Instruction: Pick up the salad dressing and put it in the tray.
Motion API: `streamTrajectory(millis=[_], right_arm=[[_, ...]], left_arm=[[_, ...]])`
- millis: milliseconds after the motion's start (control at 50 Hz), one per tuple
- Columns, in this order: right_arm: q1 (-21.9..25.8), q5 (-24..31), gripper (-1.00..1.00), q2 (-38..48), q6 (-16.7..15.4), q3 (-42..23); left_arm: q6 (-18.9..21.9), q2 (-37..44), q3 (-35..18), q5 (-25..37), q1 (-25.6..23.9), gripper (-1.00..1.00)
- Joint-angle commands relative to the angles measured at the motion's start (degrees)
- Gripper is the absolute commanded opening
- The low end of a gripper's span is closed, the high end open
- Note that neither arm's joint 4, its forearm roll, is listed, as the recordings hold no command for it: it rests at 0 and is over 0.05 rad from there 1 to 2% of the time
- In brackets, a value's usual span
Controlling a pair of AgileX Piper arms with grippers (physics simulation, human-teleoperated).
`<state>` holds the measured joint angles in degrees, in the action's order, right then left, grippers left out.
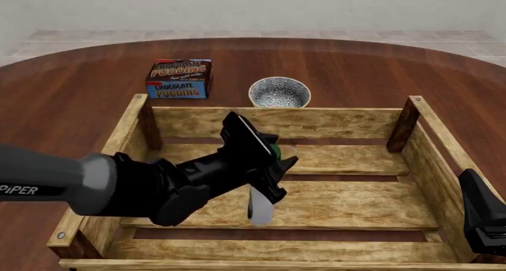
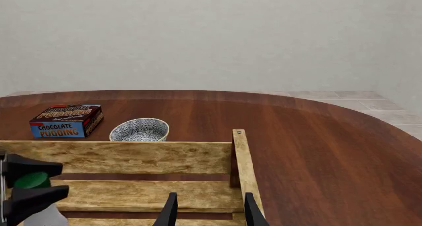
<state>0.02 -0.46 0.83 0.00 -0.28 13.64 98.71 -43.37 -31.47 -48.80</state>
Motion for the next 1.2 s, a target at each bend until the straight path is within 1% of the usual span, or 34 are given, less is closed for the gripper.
streamTrajectory(millis=[20,160,500,520,840,1200], right_arm=[[0.01,0.00,1.00,-0.02,-0.01,0.00],[0.01,0.00,1.00,-0.01,-0.01,0.00],[0.01,0.00,1.00,0.00,0.00,0.00],[-0.01,0.00,1.00,0.01,0.01,0.00],[0.01,-0.01,1.00,0.02,0.00,0.00],[0.00,0.01,1.00,-0.02,0.00,0.00]], left_arm=[[0.51,1.79,0.21,-2.09,0.41,-1.00],[0.30,2.52,0.58,-2.85,0.51,-1.00],[0.74,1.38,1.64,-3.26,0.61,-1.00],[0.83,1.34,1.69,-3.31,0.67,1.00],[1.45,0.08,2.16,-2.98,0.82,1.00],[2.90,-6.06,3.29,-0.49,1.04,1.00]])
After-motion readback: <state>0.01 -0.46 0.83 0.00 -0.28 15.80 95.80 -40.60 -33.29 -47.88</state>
